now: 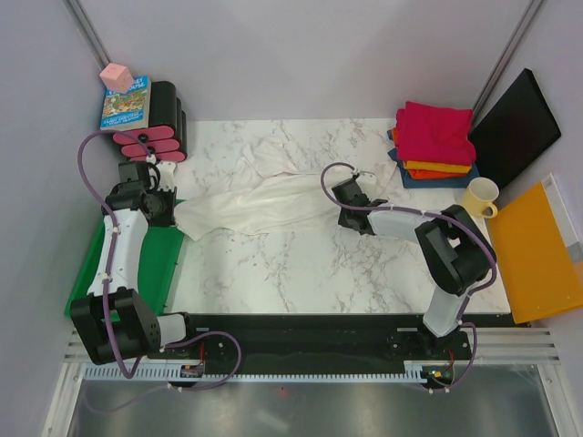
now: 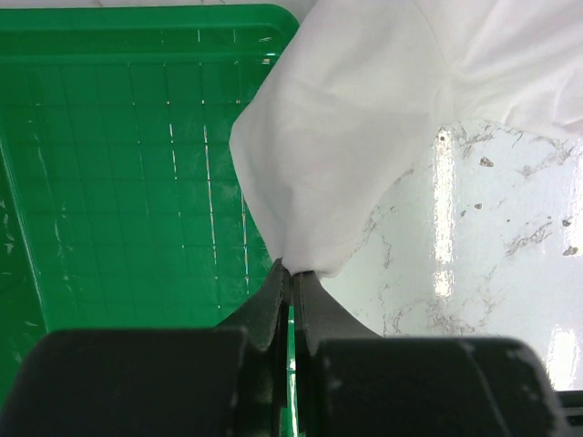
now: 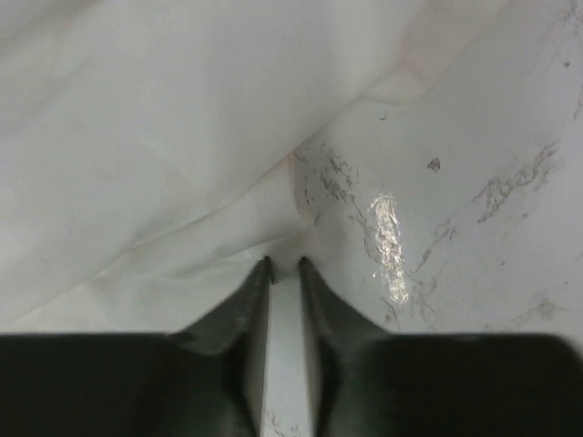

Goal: Fold and stack the t-shirts
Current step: Flatten out the tshirt, then fold the flattened tshirt in 1/3 of the way

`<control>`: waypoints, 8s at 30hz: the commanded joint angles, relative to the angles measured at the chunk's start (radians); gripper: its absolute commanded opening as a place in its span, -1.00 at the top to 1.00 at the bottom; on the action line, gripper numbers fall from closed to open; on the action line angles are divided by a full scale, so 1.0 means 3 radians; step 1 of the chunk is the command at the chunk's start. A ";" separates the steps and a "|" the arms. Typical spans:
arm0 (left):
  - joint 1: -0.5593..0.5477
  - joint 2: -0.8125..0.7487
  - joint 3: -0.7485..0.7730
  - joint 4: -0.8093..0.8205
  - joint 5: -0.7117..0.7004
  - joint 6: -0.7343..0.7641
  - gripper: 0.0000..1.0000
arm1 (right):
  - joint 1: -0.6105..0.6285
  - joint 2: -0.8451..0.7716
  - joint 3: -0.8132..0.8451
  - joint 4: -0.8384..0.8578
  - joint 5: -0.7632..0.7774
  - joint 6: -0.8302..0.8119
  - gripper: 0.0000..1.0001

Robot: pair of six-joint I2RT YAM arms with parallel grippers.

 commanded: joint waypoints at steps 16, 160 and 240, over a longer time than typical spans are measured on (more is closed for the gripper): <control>0.0005 -0.0395 0.0363 0.0052 0.0245 -0.0145 0.96 | 0.0012 -0.1465 0.0144 -0.0569 0.0353 -0.0558 1.00; -0.0966 0.3594 0.4308 0.1673 -0.0777 -0.0022 0.97 | -0.1461 0.2073 0.4033 -0.0345 -0.0296 -0.0988 1.00; -0.0950 0.1481 0.0988 0.1412 0.0113 -0.0575 -0.87 | -0.1226 0.0976 0.2287 -0.0384 -0.0506 -0.0799 -0.20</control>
